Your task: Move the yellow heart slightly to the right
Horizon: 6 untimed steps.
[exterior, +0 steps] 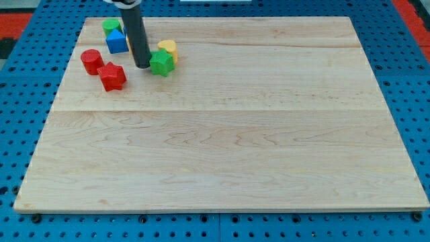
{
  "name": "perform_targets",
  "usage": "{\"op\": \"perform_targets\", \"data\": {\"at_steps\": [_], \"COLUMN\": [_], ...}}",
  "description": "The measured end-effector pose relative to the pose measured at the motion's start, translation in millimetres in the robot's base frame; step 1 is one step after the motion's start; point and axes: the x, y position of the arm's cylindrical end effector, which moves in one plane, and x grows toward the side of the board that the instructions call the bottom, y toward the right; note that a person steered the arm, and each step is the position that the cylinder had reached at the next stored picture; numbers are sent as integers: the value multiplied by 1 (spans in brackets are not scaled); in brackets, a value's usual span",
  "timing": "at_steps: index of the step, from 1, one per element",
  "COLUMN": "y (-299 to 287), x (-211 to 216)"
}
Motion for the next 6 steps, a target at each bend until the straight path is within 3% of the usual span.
{"op": "perform_targets", "data": {"at_steps": [1, 2, 3, 5, 6], "y": [6, 47, 30, 84, 74], "x": [-13, -33, -55, -74, -107]}}
